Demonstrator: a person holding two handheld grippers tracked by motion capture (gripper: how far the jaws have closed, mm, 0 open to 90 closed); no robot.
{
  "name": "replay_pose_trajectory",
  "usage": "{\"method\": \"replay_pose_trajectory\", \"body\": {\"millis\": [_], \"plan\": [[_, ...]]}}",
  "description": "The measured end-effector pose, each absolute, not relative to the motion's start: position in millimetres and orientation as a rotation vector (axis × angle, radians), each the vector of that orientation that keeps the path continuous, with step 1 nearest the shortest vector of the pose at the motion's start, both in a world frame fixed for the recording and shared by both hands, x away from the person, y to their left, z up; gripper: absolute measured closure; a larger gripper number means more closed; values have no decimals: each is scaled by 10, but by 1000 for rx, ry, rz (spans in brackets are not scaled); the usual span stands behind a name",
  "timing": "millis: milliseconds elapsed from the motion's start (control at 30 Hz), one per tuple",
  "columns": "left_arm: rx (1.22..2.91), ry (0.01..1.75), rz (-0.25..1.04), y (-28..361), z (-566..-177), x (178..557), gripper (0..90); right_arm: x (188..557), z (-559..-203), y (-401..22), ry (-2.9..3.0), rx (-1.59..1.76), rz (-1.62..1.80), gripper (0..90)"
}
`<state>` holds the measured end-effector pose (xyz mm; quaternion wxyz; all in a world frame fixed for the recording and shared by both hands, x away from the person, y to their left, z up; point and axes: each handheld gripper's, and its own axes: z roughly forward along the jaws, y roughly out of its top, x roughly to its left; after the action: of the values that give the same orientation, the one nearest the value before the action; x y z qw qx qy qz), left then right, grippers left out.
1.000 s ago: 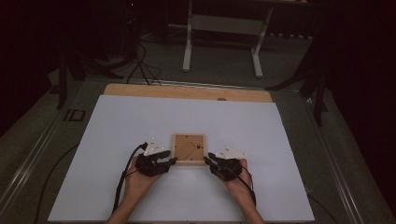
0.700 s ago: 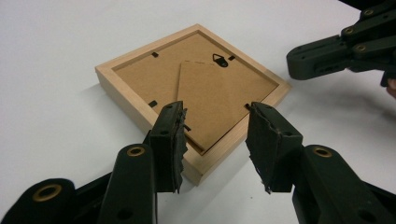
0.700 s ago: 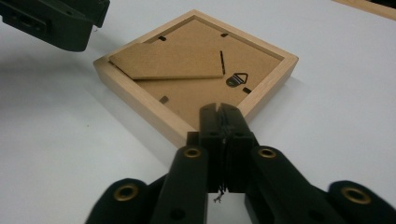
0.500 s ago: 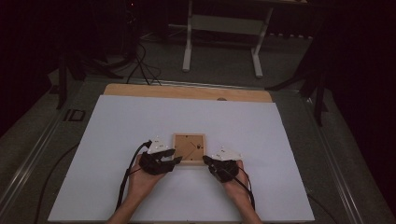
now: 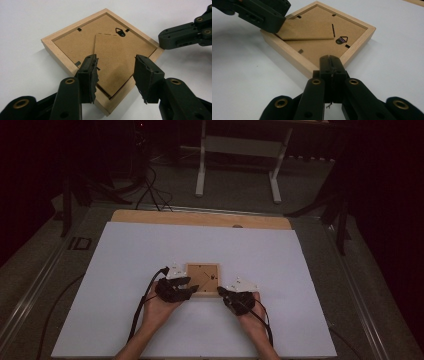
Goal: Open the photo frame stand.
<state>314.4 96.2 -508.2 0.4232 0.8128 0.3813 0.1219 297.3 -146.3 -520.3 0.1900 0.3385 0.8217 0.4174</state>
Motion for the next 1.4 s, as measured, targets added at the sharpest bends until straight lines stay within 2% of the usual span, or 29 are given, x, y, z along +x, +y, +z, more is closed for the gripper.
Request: {"method": "replay_pose_trajectory", "body": {"millis": [533,867,1067,1400], "plan": [[2082,1007,342,850,-5119,3212,468,2972,-5208,-1465,2304,948,1180,897],[2111,987,379,787,-5144,3207,471,2972,-5208,-1467,2305,946,1180,897],[2128,988,411,761,-5140,3196,504,2972,-5209,-1466,2305,946,1179,897],[2177,1005,394,722,-5008,3243,510,2975,-5208,-1468,2308,942,1178,897]]}}
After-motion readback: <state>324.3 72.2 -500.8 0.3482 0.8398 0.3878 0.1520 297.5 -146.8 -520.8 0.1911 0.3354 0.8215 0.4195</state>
